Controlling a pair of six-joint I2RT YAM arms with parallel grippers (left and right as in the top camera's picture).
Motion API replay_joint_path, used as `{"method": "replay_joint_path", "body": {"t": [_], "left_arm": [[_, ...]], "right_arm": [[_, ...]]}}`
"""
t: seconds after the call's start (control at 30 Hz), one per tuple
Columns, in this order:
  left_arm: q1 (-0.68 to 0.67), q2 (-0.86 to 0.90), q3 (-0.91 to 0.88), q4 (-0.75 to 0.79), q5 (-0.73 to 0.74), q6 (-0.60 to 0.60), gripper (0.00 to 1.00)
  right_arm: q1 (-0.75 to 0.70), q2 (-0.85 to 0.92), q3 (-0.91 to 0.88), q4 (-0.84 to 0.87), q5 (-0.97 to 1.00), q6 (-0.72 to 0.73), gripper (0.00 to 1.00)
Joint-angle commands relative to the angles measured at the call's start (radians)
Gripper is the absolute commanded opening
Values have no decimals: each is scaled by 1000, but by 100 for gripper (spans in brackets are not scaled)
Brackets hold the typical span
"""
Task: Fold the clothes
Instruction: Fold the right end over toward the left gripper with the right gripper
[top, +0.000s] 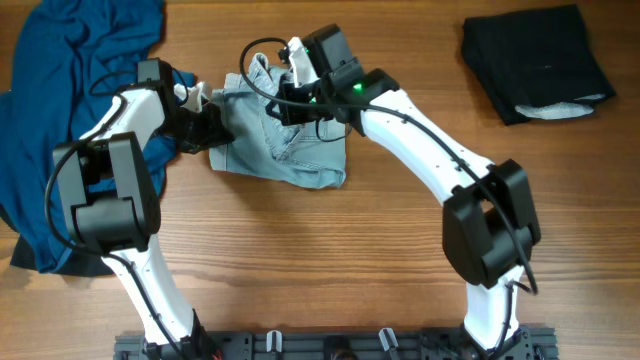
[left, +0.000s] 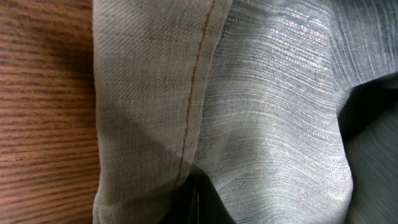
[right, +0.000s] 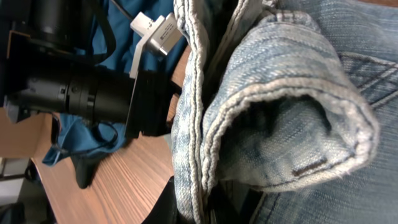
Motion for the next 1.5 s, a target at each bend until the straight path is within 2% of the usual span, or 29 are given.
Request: {"method": "replay_joint_path", "body": {"t": [0.0, 0.17, 0.27, 0.3, 0.4, 0.43, 0.47, 0.5, 0.53, 0.57, 0.8, 0.9, 1.03, 1.13, 1.23, 1.4, 1.47], "left_arm": [[-3, 37, -12, -36, -52, 23, 4], [-2, -29, 26, -140, -91, 23, 5], [-2, -92, 37, -187, -121, 23, 10], [-2, -117, 37, -196, -134, 23, 14], [-2, -192, 37, -212, -158, 23, 39], [-2, -216, 37, -212, -162, 23, 49], [-2, -241, 37, -213, -167, 22, 53], [-2, -256, 37, -214, -171, 21, 56], [-2, -280, 37, -218, -179, 19, 57], [-2, -297, 37, -221, -186, 18, 59], [29, -399, 37, -254, -320, -34, 62], [78, -442, 37, -253, -319, -66, 63], [132, -468, 37, -241, -319, -72, 63], [144, -467, 37, -236, -319, -71, 64], [139, -467, 37, -222, -319, -87, 66], [123, -467, 37, -216, -319, -90, 67], [121, -467, 37, -215, -319, -90, 68]], "right_arm": [[2, 18, 26, 56, -1, 28, 4], [2, 30, 26, 97, 1, 50, 4], [2, 31, 26, 110, 3, 45, 4], [2, 31, 26, 113, 3, 45, 4], [2, 31, 26, 122, 3, 42, 7], [2, 31, 26, 122, -2, 40, 28], [2, 31, 26, 123, -37, -1, 53], [2, 31, 26, 124, -64, -38, 71], [2, 31, 26, 121, -104, -94, 97], [2, 31, 26, 120, -126, -120, 100], [-64, 27, 26, 99, -210, -80, 100], [-123, 28, 26, -18, -263, -209, 100], [-146, 35, 26, -222, -107, -401, 100], [-143, 66, 26, -290, 31, -483, 100], [-140, 116, 24, -325, 37, -562, 100], [-138, 191, 24, -359, 41, -574, 95], [-138, 197, 21, -363, 75, -536, 95]]}}
